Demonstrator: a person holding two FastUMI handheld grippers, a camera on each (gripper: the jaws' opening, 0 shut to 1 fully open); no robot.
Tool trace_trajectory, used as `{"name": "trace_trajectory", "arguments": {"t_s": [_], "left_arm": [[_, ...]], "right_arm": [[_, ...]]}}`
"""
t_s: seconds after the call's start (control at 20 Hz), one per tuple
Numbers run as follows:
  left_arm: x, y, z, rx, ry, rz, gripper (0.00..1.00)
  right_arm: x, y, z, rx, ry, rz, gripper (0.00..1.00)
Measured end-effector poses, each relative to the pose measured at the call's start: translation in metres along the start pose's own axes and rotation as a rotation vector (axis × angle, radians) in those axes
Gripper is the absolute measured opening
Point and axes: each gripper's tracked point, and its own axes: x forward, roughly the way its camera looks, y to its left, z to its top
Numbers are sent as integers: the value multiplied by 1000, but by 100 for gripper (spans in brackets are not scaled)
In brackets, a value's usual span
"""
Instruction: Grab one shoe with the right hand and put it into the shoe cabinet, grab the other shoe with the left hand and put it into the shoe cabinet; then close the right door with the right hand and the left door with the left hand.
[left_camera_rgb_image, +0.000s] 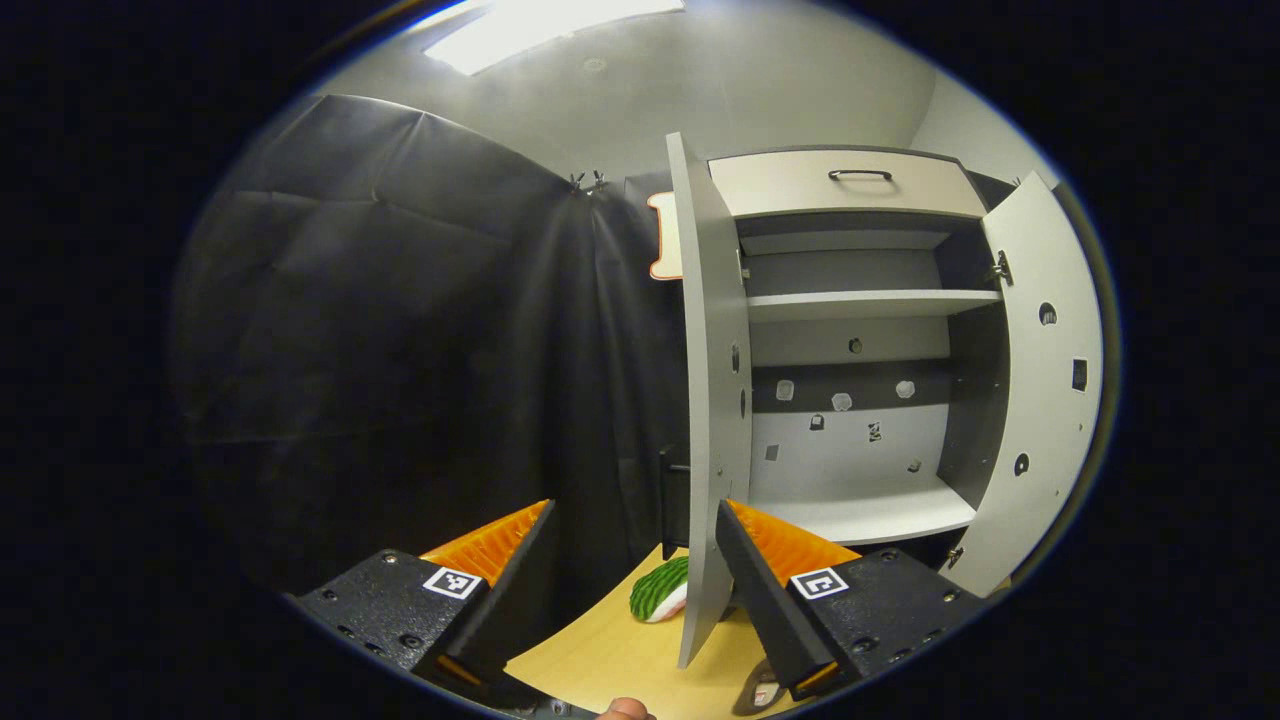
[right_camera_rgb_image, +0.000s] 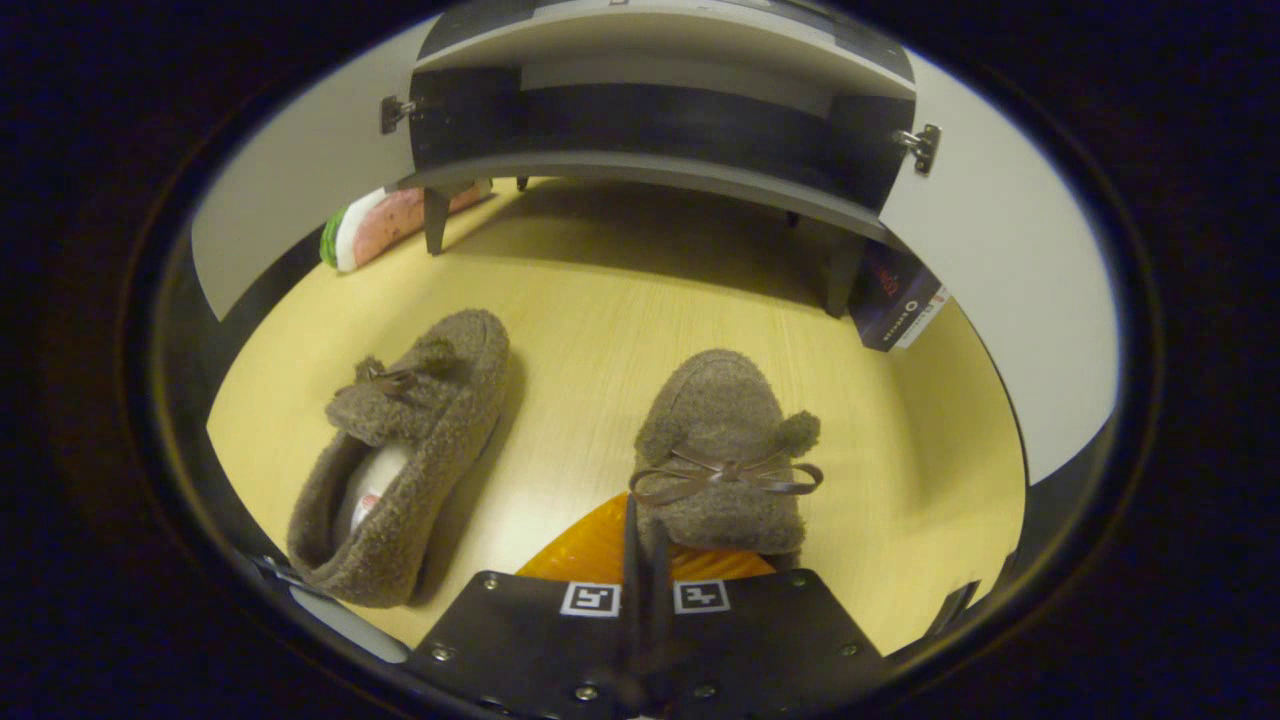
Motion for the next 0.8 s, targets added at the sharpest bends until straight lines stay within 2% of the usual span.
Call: {"name": "trace_trajectory", "arguments": {"t_s": [0.15, 0.35, 0.55, 0.6, 0.65, 0.8], "left_arm": [[2, -9, 0, -18, 0, -27, 96], [7, -22, 0, -19, -7, -64, 96], [13, -34, -1, -31, -7, -98, 96], [14, -36, -2, -33, -6, -102, 96], [15, -36, -1, -34, -9, -103, 96], [18, -34, -1, -37, -16, -96, 96]], "right_arm": [[-21, -1, 18, 41, -43, 45, 6], [-67, -6, 75, 57, -179, 67, 5], [-126, -11, 169, 55, -379, 83, 6], [-140, -12, 197, 54, -432, 83, 10], [-153, -13, 224, 52, -485, 84, 5], [-183, -17, 299, 36, -612, 85, 5]]}}
